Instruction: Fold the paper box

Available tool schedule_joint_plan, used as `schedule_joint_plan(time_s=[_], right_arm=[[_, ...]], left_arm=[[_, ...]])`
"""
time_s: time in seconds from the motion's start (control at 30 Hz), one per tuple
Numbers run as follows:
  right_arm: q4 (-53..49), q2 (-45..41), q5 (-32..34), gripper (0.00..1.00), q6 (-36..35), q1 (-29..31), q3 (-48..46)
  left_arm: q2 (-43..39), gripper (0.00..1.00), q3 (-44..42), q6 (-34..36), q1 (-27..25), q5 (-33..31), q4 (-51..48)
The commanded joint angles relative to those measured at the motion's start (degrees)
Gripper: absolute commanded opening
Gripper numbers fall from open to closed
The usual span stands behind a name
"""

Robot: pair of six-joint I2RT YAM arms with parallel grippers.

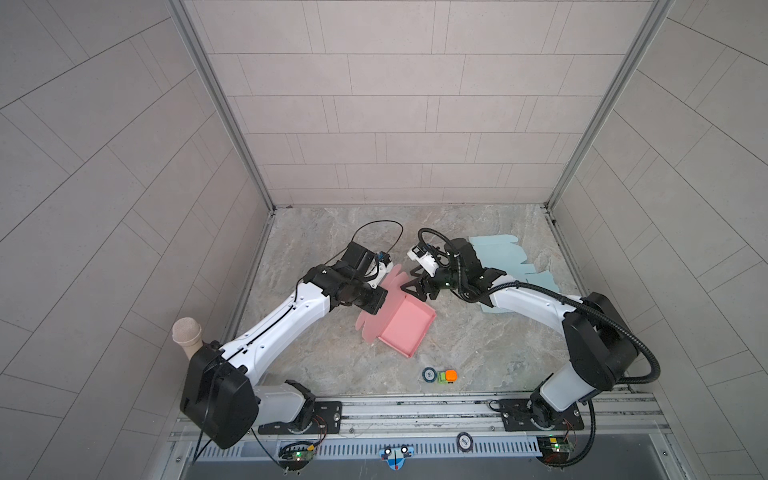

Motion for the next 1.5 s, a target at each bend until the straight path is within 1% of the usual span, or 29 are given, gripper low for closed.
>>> schedule_joint_plan(time_s=[0.0, 0.1, 0.17, 0.2, 0.27, 0.33, 0.47, 0.53, 0.67, 0.83, 0.97, 1.07, 1.13, 1.27, 1.3, 1.37, 1.4, 1.47], right_arm=[[2.02, 1.60, -3.98, 0.67, -2.93, -0.29, 2.32], [0.75, 3.52, -5.76, 0.66, -4.37, -0.31, 4.23], [-0.12, 4.48, -7.48, 0.62, -5.11, -0.46, 5.23], [-0.15, 4.61, -8.03, 0.58, -5.22, -0.52, 5.28], [0.00, 4.62, -8.74, 0.47, -5.36, -0.55, 4.95], [-0.57, 4.70, -8.62, 0.39, -5.70, -0.57, 5.00], [-1.80, 4.89, -9.14, 0.28, -6.44, -0.60, 5.15], [-1.89, 4.65, -9.40, 0.24, -6.60, -0.61, 4.94], [-4.38, 5.01, -11.63, 0.19, -8.64, -0.59, 6.01], [-6.34, 6.48, -12.95, 0.17, -10.38, -0.42, 7.37], [-6.65, 6.61, -11.44, 0.13, -10.87, 0.13, 7.40], [-7.16, 6.25, -8.21, 0.08, -11.60, 0.53, 7.39], [-7.06, 5.71, -6.64, 0.04, -11.73, 0.58, 7.01], [-4.73, 4.01, -3.12, 0.00, -10.86, 0.51, 4.89], [-3.78, 3.50, -1.48, 0.00, -10.48, 0.57, 4.11], [-2.34, 2.34, 1.47, 0.00, -9.87, 0.47, 2.56], [-1.94, 1.67, 3.18, 0.00, -9.42, 0.35, 1.95], [-0.80, 0.20, 4.43, 0.00, -8.18, -0.17, 0.67]], left_arm=[[0.66, 0.08, 2.60, 2.32, -0.55, 1.29, -2.39], [0.97, 0.08, 2.91, 2.55, -0.73, 1.65, -2.52], [0.98, 0.08, 2.81, 2.59, -0.73, 1.57, -2.55], [0.99, 0.08, 2.75, 2.62, -0.73, 1.44, -2.55], [1.04, 0.09, 2.76, 2.78, -0.73, 0.75, -2.56], [1.24, 0.09, 2.91, 2.76, -0.77, 0.21, -2.62], [1.62, 0.09, 3.12, 2.92, -0.73, -0.18, -2.55], [1.83, 0.10, 3.25, 2.97, -0.73, -0.69, -2.54], [1.81, 0.13, 3.17, 3.14, -0.73, -1.16, -2.59], [1.60, 0.14, 3.16, 3.28, -0.73, -1.94, -2.65], [1.51, 0.15, 3.08, 3.28, -0.65, -2.37, -2.70], [1.31, 0.15, 2.82, 3.20, -0.51, -2.91, -2.52], [1.10, 0.19, 2.58, 2.74, -0.22, -2.78, -2.01], [0.01, 0.31, 1.17, 0.92, 1.40, -2.70, -0.01], [-0.61, 0.37, 0.35, -0.21, 2.12, -1.95, 1.13], [-2.47, 0.50, -1.84, -2.52, 5.19, 0.52, 3.85], [-3.59, 0.57, -3.00, -3.99, 6.00, 1.30, 5.45], [-6.11, 0.70, -5.22, -6.47, 6.63, 1.52, 8.65]])
